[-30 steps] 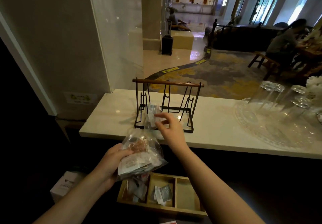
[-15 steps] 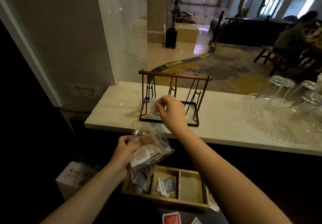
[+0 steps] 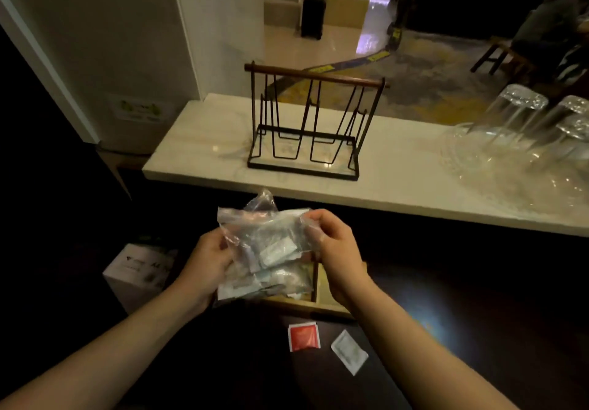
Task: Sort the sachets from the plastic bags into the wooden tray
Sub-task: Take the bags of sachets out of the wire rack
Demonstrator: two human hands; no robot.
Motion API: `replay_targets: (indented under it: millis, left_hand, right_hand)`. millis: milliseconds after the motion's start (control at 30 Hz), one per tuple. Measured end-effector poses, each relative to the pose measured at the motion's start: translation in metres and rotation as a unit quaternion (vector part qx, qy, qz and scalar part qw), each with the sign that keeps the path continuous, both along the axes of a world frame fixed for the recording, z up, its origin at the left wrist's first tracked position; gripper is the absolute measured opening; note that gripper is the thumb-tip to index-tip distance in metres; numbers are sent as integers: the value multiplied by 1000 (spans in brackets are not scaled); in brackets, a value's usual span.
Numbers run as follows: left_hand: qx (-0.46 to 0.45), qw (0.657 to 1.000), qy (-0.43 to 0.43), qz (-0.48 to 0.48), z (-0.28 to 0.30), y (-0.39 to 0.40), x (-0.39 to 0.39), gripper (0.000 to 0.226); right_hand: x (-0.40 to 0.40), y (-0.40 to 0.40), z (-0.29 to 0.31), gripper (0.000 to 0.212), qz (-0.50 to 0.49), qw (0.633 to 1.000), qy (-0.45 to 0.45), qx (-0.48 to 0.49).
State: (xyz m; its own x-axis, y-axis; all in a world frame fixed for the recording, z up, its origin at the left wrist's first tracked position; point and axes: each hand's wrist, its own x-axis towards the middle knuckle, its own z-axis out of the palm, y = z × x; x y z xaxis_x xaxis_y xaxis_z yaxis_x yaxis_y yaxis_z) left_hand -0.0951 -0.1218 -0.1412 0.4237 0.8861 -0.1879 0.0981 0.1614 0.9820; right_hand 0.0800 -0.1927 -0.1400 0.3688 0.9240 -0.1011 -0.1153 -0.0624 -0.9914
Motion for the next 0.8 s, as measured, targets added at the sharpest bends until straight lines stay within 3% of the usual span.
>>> replay_targets:
  millis: [100,267,367,533,667,800]
  left_hand:
    - [12,999,46,2,-24,-16,-9,41]
    - [-54,997,53,-6,-79,-36,-21,39]
    - [-68,995,74,3,-108,-51,-23,38]
    - [-83,989,119,3,-145,-60,-18,29]
    - [35,967,251,12,-160,-58,-5,21]
    - [113,931,347,-3,-166,-68,14,17]
  right_hand:
    - [-10,-16,-33,20,-8,998,25,-53]
    - [-21,-38,-94,19,-30,987,5,-155]
    - [-26,-50,-120,15,-46,974,47,-215]
    - [-29,-62,-148,24,-101,959,83,-253]
    - [-23,-66,-166,15,-128,941,150,-273]
    - [-8,-71,-166,19,-130,940,150,-277]
